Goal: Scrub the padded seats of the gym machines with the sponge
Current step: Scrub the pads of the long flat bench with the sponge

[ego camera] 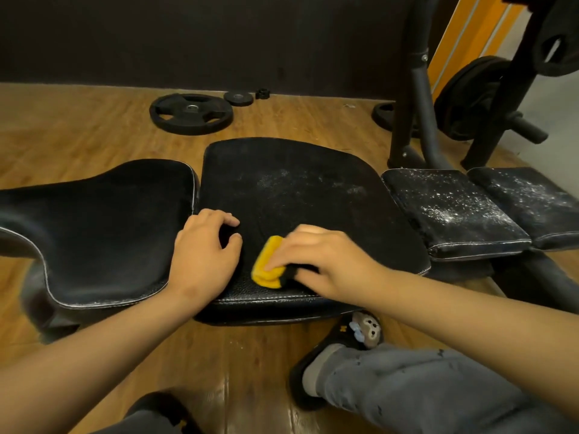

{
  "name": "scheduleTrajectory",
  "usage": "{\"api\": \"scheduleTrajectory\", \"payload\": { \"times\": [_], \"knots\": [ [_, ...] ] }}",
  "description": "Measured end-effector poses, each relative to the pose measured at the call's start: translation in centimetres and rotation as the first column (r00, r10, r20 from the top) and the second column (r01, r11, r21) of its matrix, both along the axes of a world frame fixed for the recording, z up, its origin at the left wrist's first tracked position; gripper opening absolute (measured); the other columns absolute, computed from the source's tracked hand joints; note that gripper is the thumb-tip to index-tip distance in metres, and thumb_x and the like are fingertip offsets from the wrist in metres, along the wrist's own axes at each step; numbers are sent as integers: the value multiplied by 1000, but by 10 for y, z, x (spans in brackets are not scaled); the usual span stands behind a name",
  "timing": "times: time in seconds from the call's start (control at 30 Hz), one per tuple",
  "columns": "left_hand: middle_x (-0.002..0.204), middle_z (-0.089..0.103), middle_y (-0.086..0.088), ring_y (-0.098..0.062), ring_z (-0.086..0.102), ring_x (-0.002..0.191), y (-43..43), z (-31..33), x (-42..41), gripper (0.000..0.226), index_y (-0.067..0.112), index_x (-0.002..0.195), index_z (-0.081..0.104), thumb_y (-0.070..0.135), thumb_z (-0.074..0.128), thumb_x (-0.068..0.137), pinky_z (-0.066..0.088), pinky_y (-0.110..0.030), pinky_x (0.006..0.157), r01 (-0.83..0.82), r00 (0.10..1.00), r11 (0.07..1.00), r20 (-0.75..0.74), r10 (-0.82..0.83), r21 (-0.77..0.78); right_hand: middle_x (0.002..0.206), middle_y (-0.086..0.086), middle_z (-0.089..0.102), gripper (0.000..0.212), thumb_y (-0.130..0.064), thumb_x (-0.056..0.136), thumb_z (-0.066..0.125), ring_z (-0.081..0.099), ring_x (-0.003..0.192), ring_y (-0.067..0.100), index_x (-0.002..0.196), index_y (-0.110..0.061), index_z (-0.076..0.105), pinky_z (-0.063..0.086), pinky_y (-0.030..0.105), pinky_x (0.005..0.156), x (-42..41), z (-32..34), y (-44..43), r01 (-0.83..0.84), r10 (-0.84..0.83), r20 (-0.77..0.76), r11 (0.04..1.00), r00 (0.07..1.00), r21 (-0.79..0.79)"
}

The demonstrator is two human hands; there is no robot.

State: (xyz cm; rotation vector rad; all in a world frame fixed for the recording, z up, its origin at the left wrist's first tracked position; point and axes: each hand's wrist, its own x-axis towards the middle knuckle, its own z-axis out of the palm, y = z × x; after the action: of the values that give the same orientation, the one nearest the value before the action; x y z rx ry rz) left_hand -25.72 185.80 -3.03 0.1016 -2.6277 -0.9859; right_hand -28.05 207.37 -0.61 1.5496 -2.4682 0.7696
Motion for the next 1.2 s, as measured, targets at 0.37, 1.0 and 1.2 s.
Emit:
{"api": "scheduleTrajectory", "payload": {
  "times": [0.37,1.0,1.2],
  "knots": [
    [119,59,7,-15,47,119,-2,1,2,19,20,109,64,16,60,91,37,-38,105,18,1000,1000,-5,-18,0,108,-5,66,37,-2,76,67,61,95,17,109,-18,69,50,34,82,17,-7,86,182,-180,-63,982,982,38],
    [118,59,5,-18,50,115,5,6,5,33,21,113,62,42,62,87,38,-38,96,34,999,984,13,-32,-173,107,5,66,33,-8,81,71,60,103,26,114,-14,68,48,38,87,-106,-1,96,517,-502,-127,838,856,172],
    [120,59,3,-19,49,115,4,7,7,32,21,114,62,39,62,89,37,-38,96,47,999,984,18,-44,-171,102,-5,66,39,0,74,76,59,96,13,107,-19,70,46,26,87,-4,1,155,406,-403,-59,895,914,182]
  ]
}}
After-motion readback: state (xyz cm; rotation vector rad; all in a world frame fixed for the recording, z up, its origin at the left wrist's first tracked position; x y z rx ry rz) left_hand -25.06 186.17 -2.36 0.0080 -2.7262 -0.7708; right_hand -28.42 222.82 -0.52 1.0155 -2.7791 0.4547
